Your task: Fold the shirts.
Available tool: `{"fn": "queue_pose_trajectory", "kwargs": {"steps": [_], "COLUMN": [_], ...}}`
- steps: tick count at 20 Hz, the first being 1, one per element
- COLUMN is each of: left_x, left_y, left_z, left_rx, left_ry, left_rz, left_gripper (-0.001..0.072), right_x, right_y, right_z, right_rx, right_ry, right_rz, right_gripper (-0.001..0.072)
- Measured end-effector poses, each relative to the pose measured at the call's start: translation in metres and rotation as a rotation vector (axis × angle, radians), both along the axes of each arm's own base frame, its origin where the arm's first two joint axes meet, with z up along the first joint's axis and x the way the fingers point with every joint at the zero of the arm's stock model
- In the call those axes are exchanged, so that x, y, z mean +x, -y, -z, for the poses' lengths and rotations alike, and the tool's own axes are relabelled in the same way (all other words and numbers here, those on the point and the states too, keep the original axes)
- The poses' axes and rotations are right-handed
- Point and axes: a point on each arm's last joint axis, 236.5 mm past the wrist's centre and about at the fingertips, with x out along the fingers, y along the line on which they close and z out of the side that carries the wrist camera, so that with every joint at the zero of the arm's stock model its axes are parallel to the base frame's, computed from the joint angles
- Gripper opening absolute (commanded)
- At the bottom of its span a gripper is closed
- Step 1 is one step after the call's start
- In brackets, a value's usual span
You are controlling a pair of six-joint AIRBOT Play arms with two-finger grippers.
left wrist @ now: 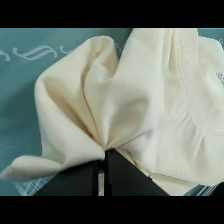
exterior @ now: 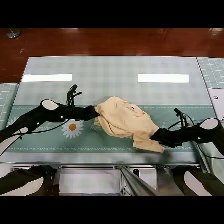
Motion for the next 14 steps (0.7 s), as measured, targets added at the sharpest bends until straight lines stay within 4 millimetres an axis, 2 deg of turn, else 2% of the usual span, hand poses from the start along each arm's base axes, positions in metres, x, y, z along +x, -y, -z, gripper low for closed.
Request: {"fn": "queue_pose_trajectory", "kwargs": {"steps": [1,2,3,4,7,9,10,12,14], "left_x": [0.0,0.001,0.001,0.001,0.007,0.026,0.038,0.066,0.09], "left_y": [0.0,0.001,0.001,0.001,0.002,-0.001,-0.004,-0.013,-0.028], "left_z": [0.0,-0.001,-0.001,-0.002,-0.017,-0.051,-0.076,-0.145,-0.236], "left_rx": [-0.001,-0.002,-0.004,-0.005,-0.024,-0.057,-0.076,-0.114,-0.144], "left_ry": [0.001,0.003,0.003,0.003,0.043,0.124,0.184,0.344,0.555], "left_rz": [0.0,0.001,0.002,0.002,0.021,0.028,0.024,0.01,-0.026], "left_gripper": [0.0029,0.0029,0.0029,0.0029,0.0029,0.0029,0.0029,0.0029,0.0029], "right_x": [0.001,0.0,0.003,0.008,0.03,0.062,0.082,0.13,0.179], "right_y": [-0.008,-0.015,-0.019,-0.023,-0.039,-0.045,-0.046,-0.046,-0.044], "right_z": [0.001,0.003,0.006,0.008,-0.009,-0.038,-0.059,-0.12,-0.211], "right_rx": [0.014,0.023,0.017,0.012,0.038,0.041,0.036,0.009,-0.03], "right_ry": [-0.008,-0.015,-0.01,-0.001,0.058,0.154,0.214,0.385,0.619], "right_rz": [-0.008,-0.023,-0.036,-0.046,-0.097,-0.141,-0.164,-0.192,-0.19], "right_gripper": [0.0589,0.0436,0.0209,0.0025,0.0021,0.0021,0.0021,0.0021,0.0021]}}
